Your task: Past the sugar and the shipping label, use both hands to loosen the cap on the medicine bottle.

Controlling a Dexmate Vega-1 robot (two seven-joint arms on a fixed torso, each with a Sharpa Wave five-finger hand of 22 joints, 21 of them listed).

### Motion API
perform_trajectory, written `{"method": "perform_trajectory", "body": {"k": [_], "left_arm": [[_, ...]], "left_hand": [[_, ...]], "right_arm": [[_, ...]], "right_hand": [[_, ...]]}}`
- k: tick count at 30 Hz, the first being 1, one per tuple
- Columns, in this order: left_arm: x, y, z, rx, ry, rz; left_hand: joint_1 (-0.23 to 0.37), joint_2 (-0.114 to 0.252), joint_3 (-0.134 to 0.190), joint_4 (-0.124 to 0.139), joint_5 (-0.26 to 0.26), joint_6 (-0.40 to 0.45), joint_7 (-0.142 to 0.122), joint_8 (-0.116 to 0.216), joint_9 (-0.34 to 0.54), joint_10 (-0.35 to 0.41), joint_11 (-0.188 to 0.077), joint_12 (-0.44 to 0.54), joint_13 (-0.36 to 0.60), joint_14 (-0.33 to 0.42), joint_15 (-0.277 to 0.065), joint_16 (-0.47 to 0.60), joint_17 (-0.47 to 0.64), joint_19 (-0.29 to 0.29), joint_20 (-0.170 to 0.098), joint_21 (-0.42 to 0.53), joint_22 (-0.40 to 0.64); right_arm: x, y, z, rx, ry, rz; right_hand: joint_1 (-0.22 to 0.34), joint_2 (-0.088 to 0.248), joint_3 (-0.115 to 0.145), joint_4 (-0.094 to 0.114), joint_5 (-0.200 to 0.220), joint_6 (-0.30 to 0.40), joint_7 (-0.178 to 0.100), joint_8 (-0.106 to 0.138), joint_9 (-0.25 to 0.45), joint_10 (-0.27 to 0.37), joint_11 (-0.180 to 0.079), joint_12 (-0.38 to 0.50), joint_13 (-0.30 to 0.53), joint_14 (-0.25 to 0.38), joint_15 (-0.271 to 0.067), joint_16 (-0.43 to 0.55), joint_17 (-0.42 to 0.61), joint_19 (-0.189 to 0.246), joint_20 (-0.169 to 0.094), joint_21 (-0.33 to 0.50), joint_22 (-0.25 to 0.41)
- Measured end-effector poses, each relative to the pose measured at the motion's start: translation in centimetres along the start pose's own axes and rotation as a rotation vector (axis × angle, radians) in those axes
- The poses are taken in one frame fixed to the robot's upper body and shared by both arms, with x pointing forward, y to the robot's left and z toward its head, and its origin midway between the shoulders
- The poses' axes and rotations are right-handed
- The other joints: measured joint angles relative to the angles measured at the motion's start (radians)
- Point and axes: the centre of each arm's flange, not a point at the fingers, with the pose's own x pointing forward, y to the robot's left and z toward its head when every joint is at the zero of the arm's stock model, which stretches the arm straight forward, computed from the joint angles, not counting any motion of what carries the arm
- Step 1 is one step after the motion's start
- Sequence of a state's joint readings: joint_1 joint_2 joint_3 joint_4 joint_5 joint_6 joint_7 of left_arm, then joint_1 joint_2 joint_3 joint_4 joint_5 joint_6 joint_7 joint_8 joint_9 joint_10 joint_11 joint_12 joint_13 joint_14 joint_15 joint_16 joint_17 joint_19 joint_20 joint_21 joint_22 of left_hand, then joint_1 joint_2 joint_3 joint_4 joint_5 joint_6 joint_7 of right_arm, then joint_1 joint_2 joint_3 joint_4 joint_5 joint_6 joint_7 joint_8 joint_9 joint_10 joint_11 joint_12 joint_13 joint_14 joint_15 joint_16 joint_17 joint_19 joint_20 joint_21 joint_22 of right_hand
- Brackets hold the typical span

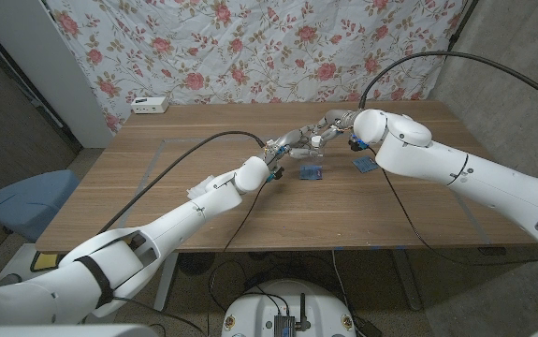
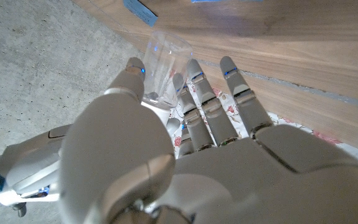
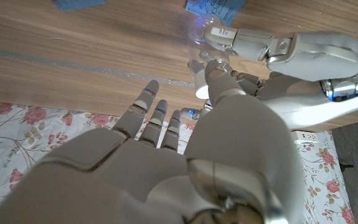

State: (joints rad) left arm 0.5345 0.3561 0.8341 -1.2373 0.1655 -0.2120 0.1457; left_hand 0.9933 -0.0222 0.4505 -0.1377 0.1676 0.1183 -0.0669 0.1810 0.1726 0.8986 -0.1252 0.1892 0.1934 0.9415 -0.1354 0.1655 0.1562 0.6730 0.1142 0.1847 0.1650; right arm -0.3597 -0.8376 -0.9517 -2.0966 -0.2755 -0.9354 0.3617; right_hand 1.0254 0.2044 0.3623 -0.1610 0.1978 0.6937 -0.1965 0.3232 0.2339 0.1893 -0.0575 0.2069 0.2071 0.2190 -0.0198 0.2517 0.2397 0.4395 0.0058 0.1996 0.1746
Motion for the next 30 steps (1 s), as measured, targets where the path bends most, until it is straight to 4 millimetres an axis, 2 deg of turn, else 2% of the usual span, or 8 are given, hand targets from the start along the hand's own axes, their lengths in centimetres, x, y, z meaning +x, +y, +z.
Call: {"method": "perform_trajectory", "body": {"k": [10,14,15,19,26,28,29,30], "left_arm": [[-0.01,0.01,-0.07,-0.001,0.003,0.001],[-0.02,-0.01,-0.13,-0.002,0.005,0.001],[-0.02,-0.01,-0.13,-0.002,0.005,0.001],[0.01,-0.02,-0.16,-0.003,0.005,0.002],[0.04,0.01,-0.10,-0.002,0.002,0.002],[0.05,0.00,-0.10,-0.002,0.002,0.002],[0.04,0.00,-0.10,-0.002,0.002,0.002],[0.04,0.01,-0.11,-0.002,0.002,0.002]], "left_hand": [[-0.005,-0.002,0.004,-0.004,0.003,-0.001,-0.001,0.000,0.000,0.000,0.000,0.000,0.000,0.000,0.000,0.000,0.000,0.000,0.000,0.000,0.000],[-0.009,-0.001,0.009,0.000,0.003,-0.001,-0.001,0.000,0.000,0.000,0.000,0.000,0.000,0.000,0.000,0.000,0.000,0.000,0.000,0.000,0.000],[-0.009,-0.001,0.009,0.000,0.003,-0.001,-0.001,0.000,0.000,0.000,0.000,0.000,0.000,0.000,0.000,0.000,0.000,0.000,0.000,0.000,0.000],[-0.009,-0.001,0.009,0.000,0.003,-0.001,-0.001,0.000,0.000,0.000,0.000,0.000,0.000,0.000,0.000,0.000,0.000,0.000,0.000,0.000,0.000],[-0.012,0.002,0.009,0.000,0.003,-0.001,-0.001,0.000,0.000,0.000,0.000,-0.001,-0.001,0.000,0.000,0.000,-0.001,0.000,0.000,0.000,0.000],[-0.012,0.002,0.009,0.000,0.003,-0.001,-0.001,0.000,0.000,-0.001,-0.001,-0.001,-0.001,0.000,0.000,0.000,-0.001,0.000,0.000,0.000,0.000],[-0.012,0.002,0.009,0.000,0.003,-0.001,-0.001,0.000,0.000,0.000,0.000,-0.001,-0.001,0.000,0.000,0.000,0.000,0.000,0.000,0.000,0.000],[-0.012,0.002,0.009,0.000,0.003,-0.001,-0.001,0.000,0.000,0.002,0.002,-0.002,-0.001,0.000,0.000,0.000,0.001,0.000,0.000,0.000,0.000]], "right_arm": [[0.05,0.05,-0.10,0.019,-0.013,-0.004],[0.04,0.06,-0.13,0.025,-0.017,-0.005],[0.04,0.07,-0.12,0.026,-0.018,-0.005],[-0.06,0.02,-0.27,0.035,-0.021,-0.008],[-0.31,-0.06,-0.33,0.044,-0.031,-0.009],[-0.34,-0.08,-0.33,0.046,-0.032,-0.008],[-0.38,-0.12,-0.37,0.047,-0.033,-0.008],[-0.38,-0.09,-0.34,0.048,-0.035,-0.007]], "right_hand": [[0.012,-0.007,0.011,0.005,0.000,0.000,0.000,0.000,0.006,0.009,-0.001,0.000,0.000,0.004,-0.004,0.007,0.005,0.000,0.000,0.000,0.000],[0.025,-0.011,0.030,0.005,0.004,0.000,0.000,0.000,0.006,0.013,-0.005,0.000,0.000,0.004,-0.004,0.007,0.005,-0.002,-0.002,0.000,0.000],[0.032,-0.011,0.034,0.004,0.007,0.000,0.000,0.012,0.006,0.015,-0.007,0.000,0.000,0.004,-0.004,0.007,0.005,-0.004,-0.004,0.000,0.000],[0.039,-0.012,0.040,0.001,0.008,0.000,0.000,0.012,0.006,0.015,-0.007,0.000,0.000,0.004,-0.004,0.007,0.005,-0.004,-0.004,0.000,0.000],[0.048,-0.013,0.040,0.001,0.011,0.001,-0.001,0.035,0.005,0.026,-0.003,0.001,0.000,0.004,-0.004,0.011,0.009,-0.003,-0.004,0.000,0.000],[0.053,-0.013,0.043,-0.002,0.012,0.035,-0.035,0.035,0.005,0.027,-0.005,0.001,0.000,0.004,-0.004,0.011,0.009,-0.004,-0.004,0.000,0.000],[0.059,-0.009,0.045,-0.002,0.015,0.073,-0.070,0.042,0.005,0.027,-0.005,0.001,0.000,0.004,-0.004,0.011,0.009,-0.004,-0.004,0.000,0.000],[0.065,-0.004,0.047,0.000,0.016,0.124,-0.048,0.051,0.009,0.027,-0.005,0.001,0.000,0.004,-0.004,0.011,0.009,-0.003,-0.004,0.000,0.000]]}}
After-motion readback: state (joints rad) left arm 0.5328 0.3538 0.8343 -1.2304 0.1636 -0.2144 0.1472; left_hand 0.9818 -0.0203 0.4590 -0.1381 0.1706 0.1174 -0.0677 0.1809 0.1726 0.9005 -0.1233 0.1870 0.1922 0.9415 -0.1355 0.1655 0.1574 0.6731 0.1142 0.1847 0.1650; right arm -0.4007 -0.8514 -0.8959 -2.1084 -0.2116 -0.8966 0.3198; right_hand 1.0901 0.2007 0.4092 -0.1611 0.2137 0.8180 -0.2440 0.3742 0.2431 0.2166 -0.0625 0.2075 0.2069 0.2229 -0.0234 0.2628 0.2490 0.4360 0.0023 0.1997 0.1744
